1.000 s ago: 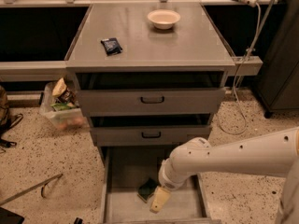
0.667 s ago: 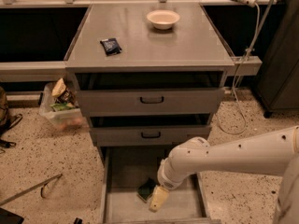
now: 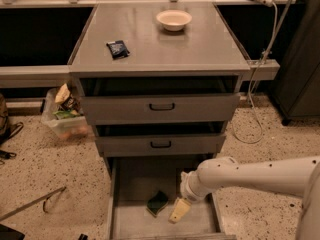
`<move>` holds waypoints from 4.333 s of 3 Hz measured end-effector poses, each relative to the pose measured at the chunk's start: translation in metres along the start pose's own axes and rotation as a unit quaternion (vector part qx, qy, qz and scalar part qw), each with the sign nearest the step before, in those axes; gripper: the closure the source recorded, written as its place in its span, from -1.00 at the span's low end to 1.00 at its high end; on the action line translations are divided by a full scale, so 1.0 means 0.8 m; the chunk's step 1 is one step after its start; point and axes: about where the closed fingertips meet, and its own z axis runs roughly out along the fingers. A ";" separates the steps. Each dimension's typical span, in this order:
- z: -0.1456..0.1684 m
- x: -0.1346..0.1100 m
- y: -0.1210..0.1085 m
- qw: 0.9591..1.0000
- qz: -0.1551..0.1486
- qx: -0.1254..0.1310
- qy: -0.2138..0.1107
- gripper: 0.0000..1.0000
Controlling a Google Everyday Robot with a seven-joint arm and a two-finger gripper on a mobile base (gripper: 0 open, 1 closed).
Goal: Pick sponge from bottom drawer and place on counter
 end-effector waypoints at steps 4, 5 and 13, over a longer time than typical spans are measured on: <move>0.127 0.044 -0.110 0.996 -0.080 -0.014 -0.043 -1.00; 0.165 0.044 -0.133 0.992 -0.122 -0.011 -0.031 -1.00; 0.395 0.127 -0.096 0.944 -0.249 -0.215 -0.031 -1.00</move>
Offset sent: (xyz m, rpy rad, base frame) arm 0.1144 -0.0149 -0.1639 0.0706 -0.0715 0.2894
